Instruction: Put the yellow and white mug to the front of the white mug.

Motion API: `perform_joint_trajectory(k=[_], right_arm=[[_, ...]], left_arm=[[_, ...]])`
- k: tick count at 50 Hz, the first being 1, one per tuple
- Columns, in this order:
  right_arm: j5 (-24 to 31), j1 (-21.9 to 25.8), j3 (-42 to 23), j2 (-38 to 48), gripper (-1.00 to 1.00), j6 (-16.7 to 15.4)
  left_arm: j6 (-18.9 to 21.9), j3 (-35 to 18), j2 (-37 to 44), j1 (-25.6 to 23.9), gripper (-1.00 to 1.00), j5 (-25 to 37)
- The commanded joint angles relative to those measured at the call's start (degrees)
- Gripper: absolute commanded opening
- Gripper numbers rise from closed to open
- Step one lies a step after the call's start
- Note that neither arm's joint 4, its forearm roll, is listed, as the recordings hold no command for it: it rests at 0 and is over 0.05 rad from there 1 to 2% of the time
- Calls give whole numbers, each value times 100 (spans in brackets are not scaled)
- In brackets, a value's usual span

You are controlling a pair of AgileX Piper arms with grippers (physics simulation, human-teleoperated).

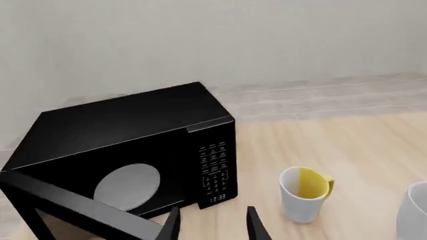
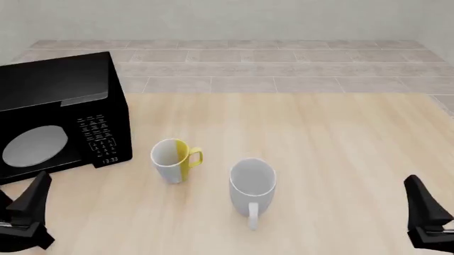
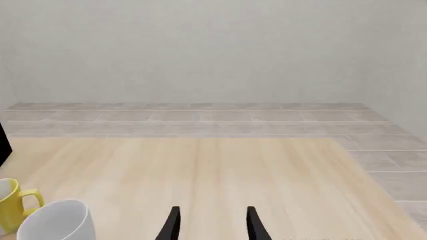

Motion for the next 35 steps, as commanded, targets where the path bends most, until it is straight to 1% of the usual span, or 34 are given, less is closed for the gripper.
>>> perform_joint_trajectory(k=[1, 2, 3, 5, 6, 7, 10, 12, 15, 17, 22, 23, 25, 26, 29, 31, 32, 33, 34, 35], right_arm=[[-63, -237, -1, 196, 100, -64], [-143, -210, 1, 374, 100, -82], [-166, -36, 2, 438, 100, -103], [-236, -26, 3, 566, 100, -205], [-272, 59, 3, 615, 100, -242], [-189, 164, 3, 479, 100, -218], [-292, 338, 3, 591, 100, -274], [-488, 511, 3, 828, 100, -319], [-636, 782, 2, 951, 100, -499], [-923, 1036, 0, 1339, 100, -616], [-1562, 1367, 0, 2155, 100, -822], [-1607, 1437, -9, 2212, 100, -807], [-1643, 1526, -55, 2307, 100, -859], [-1662, 1615, -119, 2427, 100, -934], [-1484, 1748, -336, 2446, 100, -984], [-1447, 1831, -519, 2621, 100, -1088], [-1452, 1831, -518, 2625, 100, -1088], [-1488, 1916, -629, 2808, 100, -1157], [-1494, 1916, -630, 2815, 100, -1157], [-1590, 2011, -733, 3095, 100, -1259]], left_arm=[[695, -698, 698, -46, 100, 695], [695, -698, 698, -46, 100, 695], [695, -698, 698, -46, 100, 695], [695, -698, 698, -46, 100, 695], [695, -698, 698, -46, 100, 695], [695, -698, 698, -46, 100, 695], [695, -698, 698, -46, 100, 695], [695, -698, 698, -46, 100, 695], [695, -698, 698, -46, 100, 695], [695, -698, 698, -46, 100, 695], [695, -698, 698, -46, 100, 695], [695, -698, 698, -46, 100, 695], [695, -698, 698, -46, 100, 695], [695, -698, 698, -46, 100, 695], [695, -698, 698, -46, 100, 695], [695, -698, 698, -46, 100, 695], [695, -698, 698, -46, 100, 695], [695, -698, 698, -46, 100, 695], [695, -698, 698, -46, 100, 695], [695, -698, 698, -46, 100, 695]])
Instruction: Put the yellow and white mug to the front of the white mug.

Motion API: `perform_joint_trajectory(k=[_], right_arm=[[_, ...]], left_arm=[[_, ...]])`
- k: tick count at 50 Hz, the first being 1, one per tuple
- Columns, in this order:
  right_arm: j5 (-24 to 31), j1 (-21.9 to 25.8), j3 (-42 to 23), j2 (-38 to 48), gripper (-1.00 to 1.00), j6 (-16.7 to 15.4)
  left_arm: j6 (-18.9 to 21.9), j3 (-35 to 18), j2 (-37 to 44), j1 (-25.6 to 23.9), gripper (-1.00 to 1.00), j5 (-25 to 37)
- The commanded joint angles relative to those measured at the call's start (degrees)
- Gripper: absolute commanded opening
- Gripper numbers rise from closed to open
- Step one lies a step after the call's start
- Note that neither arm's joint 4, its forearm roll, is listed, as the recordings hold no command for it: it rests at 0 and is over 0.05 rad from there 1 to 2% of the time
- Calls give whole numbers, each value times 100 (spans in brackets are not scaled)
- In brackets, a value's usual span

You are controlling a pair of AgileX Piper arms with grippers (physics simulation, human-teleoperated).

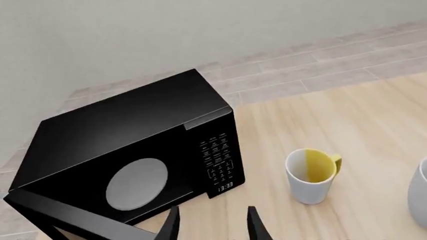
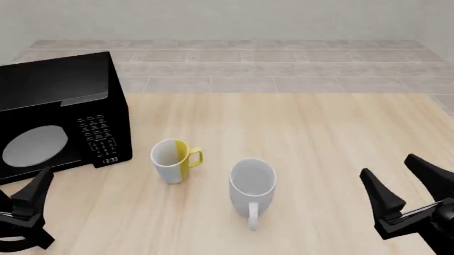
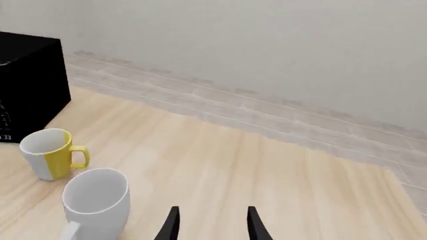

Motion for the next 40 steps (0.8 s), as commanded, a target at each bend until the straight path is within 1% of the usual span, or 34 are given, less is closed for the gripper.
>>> perform_joint_trajectory(k=[1, 2, 3, 5, 8, 10, 12, 17, 20, 26, 30, 34, 35, 37, 38, 39, 40], right_arm=[[-310, 564, -468, 984, 100, -400], [-308, 689, -588, 1129, 100, -352], [-348, 749, -671, 1306, 100, -395], [-440, 809, -771, 1593, 100, -533], [-506, 948, -955, 1947, 100, -637], [-588, 985, -1068, 2248, 100, -792], [-533, 1078, -1214, 2382, 100, -789], [-409, 1145, -1565, 2744, 100, -943], [-254, 1378, -1817, 3197, 100, -1085], [34, 1635, -2290, 3750, 100, -1326], [186, 1719, -2565, 3977, 100, -1479], [516, 1809, -2992, 4147, 100, -1573], [560, 1825, -3054, 4231, 100, -1658], [758, 1915, -3277, 4283, 100, -1578], [811, 1937, -3343, 4318, 100, -1623], [872, 1962, -3427, 4442, 100, -1753], [920, 2004, -3489, 4485, 100, -1777]], left_arm=[[21, -21, 20, -1, 100, 21], [21, -21, 20, -1, 100, 21], [21, -21, 20, -1, 100, 21], [21, -21, 20, -1, 100, 21], [21, -21, 20, -1, 100, 21], [21, -21, 20, -1, 100, 21], [21, -21, 20, -1, 100, 21], [21, -21, 20, -1, 100, 21], [21, -21, 20, -1, 100, 21], [21, -21, 20, -1, 100, 21], [21, -21, 20, -1, 100, 21], [21, -21, 20, -1, 100, 21], [21, -21, 20, -1, 100, 21], [21, -21, 20, -1, 100, 21], [21, -21, 20, -1, 100, 21], [21, -21, 20, -1, 100, 21], [21, -21, 20, -1, 100, 21]])
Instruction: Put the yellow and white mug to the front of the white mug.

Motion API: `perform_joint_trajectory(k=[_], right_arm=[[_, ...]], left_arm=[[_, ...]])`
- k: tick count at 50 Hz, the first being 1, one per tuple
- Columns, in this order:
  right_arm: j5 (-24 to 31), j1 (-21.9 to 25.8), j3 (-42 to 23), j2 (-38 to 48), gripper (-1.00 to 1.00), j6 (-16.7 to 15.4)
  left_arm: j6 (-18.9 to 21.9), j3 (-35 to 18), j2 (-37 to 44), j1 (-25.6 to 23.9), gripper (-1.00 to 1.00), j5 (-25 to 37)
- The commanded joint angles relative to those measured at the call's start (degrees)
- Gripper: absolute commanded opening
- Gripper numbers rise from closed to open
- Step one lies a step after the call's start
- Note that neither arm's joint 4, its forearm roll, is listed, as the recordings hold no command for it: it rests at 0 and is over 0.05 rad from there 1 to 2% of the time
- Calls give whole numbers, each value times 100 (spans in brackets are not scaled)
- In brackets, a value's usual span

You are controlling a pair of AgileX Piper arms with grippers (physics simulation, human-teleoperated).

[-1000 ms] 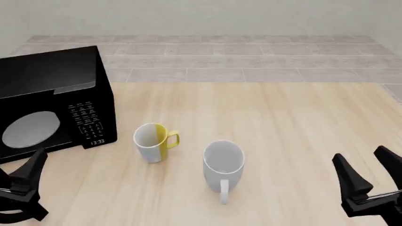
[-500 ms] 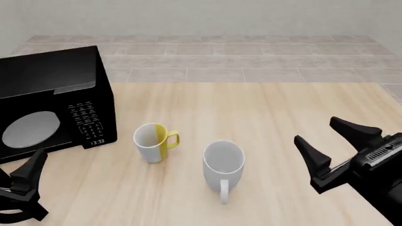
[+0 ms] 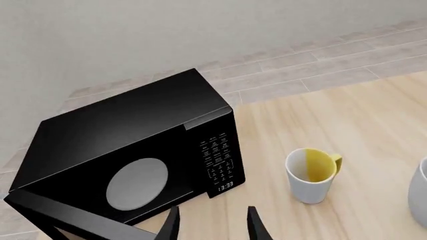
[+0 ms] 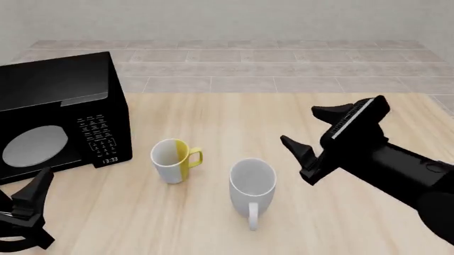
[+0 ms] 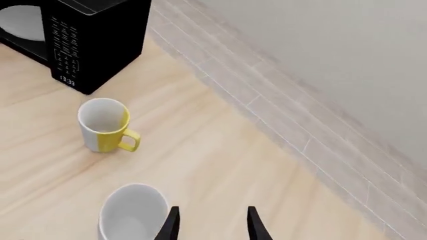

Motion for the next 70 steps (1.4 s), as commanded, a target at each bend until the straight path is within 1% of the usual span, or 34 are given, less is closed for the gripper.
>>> perform_joint_trajectory(k=[1, 3, 5, 6, 7, 9, 14, 16, 18, 23, 24, 25, 26, 30, 33, 38, 43, 53, 58, 70], right_arm=[[672, 365, -980, 742, 100, -346], [748, 404, -1098, 870, 100, -436], [832, 433, -1247, 981, 100, -446], [932, 460, -1383, 1144, 100, -545], [934, 460, -1385, 1145, 100, -545], [1075, 503, -1559, 1409, 100, -685], [1374, 569, -1920, 1743, 100, -771], [1475, 597, -2047, 1855, 100, -876], [1574, 640, -2164, 1924, 100, -887], [1867, 666, -2510, 2209, 100, -1042], [2010, 736, -2629, 2295, 100, -1059], [2012, 736, -2631, 2296, 100, -1059], [2079, 718, -2728, 2385, 100, -1127], [2282, 753, -2930, 2546, 100, -1152], [2388, 718, -3031, 2695, 100, -1275], [2546, 823, -3228, 2853, 100, -1302], [2637, 996, -3369, 2987, 100, -1239], [2840, 1071, -3675, 3438, 100, -1320], [2955, 1027, -3965, 3708, 100, -1379], [2814, 1140, -4232, 4210, 100, -1291]], left_arm=[[0, 0, 0, 0, 100, 0], [0, 0, 0, 0, 100, 0], [0, 0, 0, 0, 100, 0], [0, 0, 0, 0, 100, 0], [0, 0, 0, 0, 100, 0], [0, 0, 0, 0, 100, 0], [0, 0, 0, 0, 100, 0], [0, 0, 0, 0, 100, 0], [0, 0, 0, 0, 100, 0], [0, 0, 0, 0, 100, 0], [0, 0, 0, 0, 100, 0], [0, 0, 0, 0, 100, 0], [0, 0, 0, 0, 100, 0], [0, 0, 0, 0, 100, 0], [0, 0, 0, 0, 100, 0], [0, 0, 0, 0, 100, 0], [0, 0, 0, 0, 100, 0], [0, 0, 0, 0, 100, 0], [0, 0, 0, 0, 100, 0], [0, 0, 0, 0, 100, 0]])
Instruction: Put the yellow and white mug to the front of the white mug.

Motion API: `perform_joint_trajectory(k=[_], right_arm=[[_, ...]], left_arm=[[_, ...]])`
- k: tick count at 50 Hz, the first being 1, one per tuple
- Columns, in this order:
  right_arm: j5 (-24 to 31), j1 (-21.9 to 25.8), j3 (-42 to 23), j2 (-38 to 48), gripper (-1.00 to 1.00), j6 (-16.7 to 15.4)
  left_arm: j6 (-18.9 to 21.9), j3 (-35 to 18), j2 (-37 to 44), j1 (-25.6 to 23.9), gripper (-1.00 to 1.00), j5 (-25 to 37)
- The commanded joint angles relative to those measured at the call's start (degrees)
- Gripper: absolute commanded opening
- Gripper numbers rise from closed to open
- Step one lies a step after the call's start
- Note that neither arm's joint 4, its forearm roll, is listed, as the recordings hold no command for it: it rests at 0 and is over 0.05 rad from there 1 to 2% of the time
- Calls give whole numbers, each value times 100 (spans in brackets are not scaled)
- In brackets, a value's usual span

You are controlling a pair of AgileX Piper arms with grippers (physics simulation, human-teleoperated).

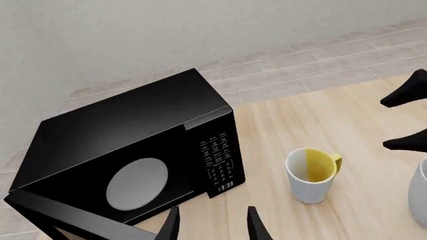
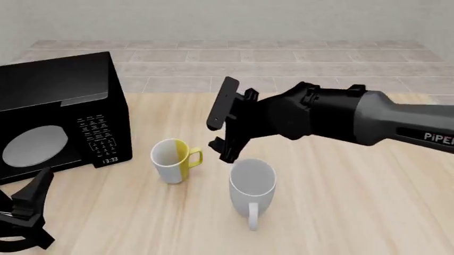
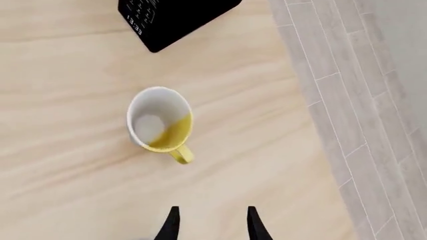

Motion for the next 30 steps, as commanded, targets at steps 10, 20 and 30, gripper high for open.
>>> perform_joint_trajectory(k=[10, 20, 30], right_arm=[[-56, 93, -457, 862, 100, -101], [-200, 223, -570, 1186, 100, -101], [-278, 251, -652, 1497, 100, -129]], left_arm=[[0, 0, 0, 0, 100, 0], [0, 0, 0, 0, 100, 0], [0, 0, 0, 0, 100, 0]])
